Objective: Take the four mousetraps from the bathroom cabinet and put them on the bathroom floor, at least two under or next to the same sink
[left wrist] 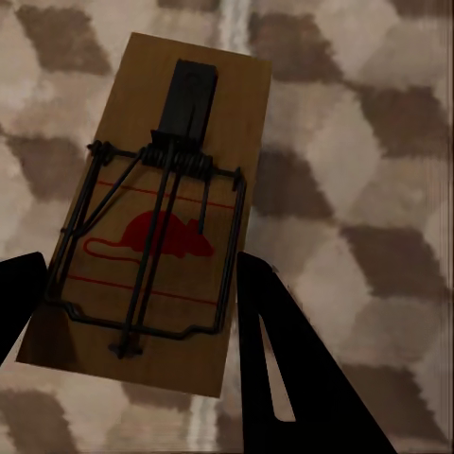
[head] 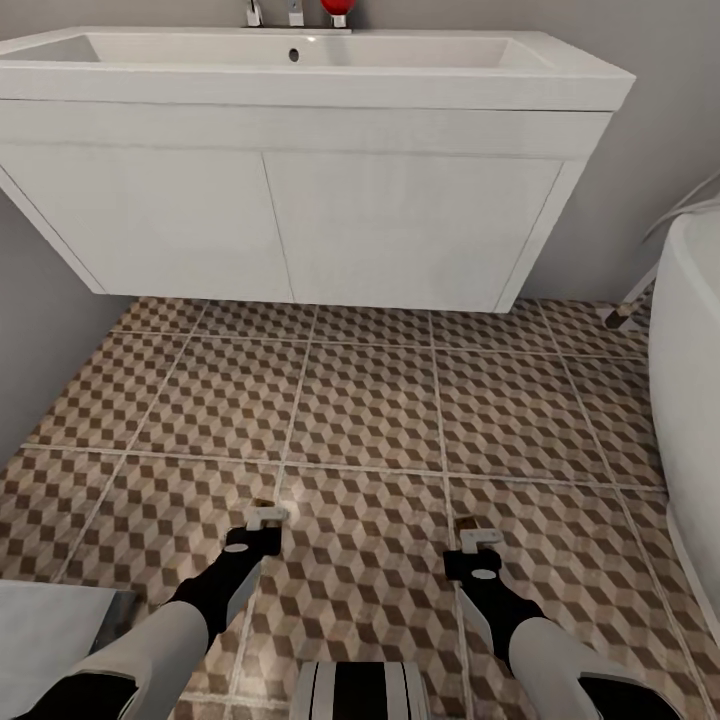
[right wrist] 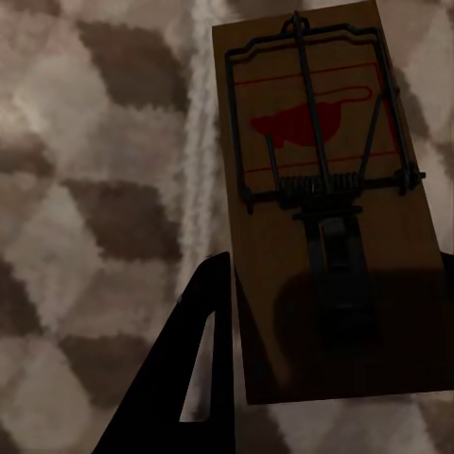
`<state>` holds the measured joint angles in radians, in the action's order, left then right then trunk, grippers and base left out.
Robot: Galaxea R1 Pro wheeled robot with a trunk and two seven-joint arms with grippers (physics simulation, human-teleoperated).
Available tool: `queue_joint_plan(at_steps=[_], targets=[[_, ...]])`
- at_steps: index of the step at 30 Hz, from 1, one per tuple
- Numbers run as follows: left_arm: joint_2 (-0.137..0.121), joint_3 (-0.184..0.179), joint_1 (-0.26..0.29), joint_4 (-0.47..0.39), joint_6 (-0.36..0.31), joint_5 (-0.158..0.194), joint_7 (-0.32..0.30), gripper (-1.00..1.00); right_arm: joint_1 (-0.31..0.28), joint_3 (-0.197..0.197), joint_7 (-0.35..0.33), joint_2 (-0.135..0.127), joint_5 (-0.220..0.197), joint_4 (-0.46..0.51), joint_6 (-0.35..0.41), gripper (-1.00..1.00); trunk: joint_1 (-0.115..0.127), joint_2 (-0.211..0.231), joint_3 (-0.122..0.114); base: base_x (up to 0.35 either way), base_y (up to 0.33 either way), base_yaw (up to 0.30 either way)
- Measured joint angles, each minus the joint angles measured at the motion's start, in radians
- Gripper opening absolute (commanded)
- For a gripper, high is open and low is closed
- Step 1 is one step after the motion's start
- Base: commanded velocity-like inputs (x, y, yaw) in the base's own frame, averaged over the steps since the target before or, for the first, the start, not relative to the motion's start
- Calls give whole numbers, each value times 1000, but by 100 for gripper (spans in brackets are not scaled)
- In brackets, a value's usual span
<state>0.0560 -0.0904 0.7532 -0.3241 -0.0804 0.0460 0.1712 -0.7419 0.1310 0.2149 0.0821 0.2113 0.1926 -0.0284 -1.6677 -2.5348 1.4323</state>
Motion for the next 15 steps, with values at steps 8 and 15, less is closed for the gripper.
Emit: queue_joint_plan(at_steps=[8,15], targets=[[37,-35,0,97,8,-10,-8,-100,0,0,16,1,0,0,-14,-100,0,0,0,0,0,0],[51,-46,0,146,12,-12,-30,-100,0,0,22,1,0,0,-16,-100,0,0,0,0,0,0]])
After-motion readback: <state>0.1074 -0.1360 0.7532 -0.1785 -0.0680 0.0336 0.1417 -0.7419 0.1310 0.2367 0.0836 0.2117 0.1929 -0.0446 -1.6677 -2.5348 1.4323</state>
